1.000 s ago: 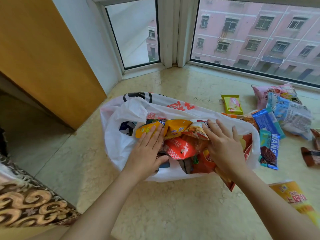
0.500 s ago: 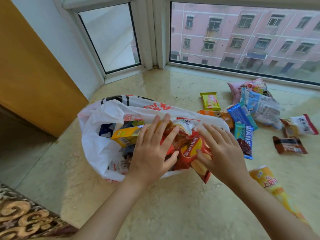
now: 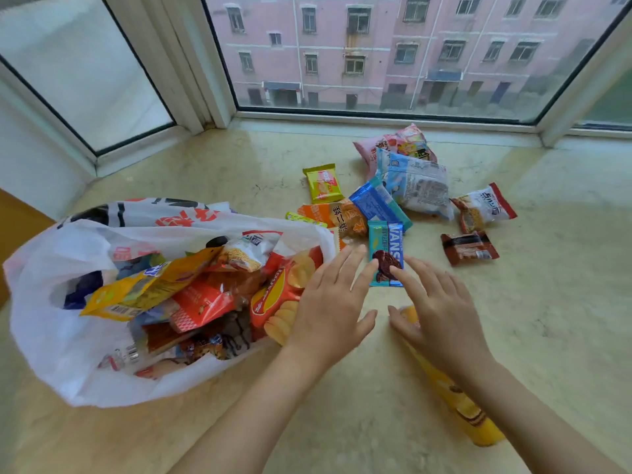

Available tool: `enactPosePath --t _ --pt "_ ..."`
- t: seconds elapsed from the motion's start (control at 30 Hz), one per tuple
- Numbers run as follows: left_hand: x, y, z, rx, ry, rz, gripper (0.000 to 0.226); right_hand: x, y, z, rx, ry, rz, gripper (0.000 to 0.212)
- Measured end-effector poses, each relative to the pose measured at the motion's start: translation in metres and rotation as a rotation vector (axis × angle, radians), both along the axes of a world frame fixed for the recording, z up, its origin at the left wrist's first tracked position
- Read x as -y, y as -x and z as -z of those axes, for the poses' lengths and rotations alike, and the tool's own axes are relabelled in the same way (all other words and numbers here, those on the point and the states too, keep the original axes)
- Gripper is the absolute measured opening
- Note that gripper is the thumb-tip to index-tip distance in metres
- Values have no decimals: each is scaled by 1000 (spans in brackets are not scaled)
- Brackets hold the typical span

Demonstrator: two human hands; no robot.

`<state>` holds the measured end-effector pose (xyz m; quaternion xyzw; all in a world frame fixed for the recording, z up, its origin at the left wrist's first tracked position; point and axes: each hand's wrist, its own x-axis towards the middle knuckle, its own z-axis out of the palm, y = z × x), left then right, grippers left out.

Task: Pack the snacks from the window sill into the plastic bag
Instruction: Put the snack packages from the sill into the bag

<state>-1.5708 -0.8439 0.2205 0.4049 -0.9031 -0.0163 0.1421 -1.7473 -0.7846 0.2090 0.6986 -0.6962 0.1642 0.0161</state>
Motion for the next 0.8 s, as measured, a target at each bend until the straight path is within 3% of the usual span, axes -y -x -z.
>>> enactPosePath --t 0.57,0.63,0.8 --pt "57 129 86 278 -305 -343 83 31 143 76 -59 -140 99 58" --pt "61 136 90 225 -357 -409 83 37 151 85 -65 -165 108 66" --pt "62 146 93 -107 -421 -503 86 59 161 98 -39 -240 123 70"
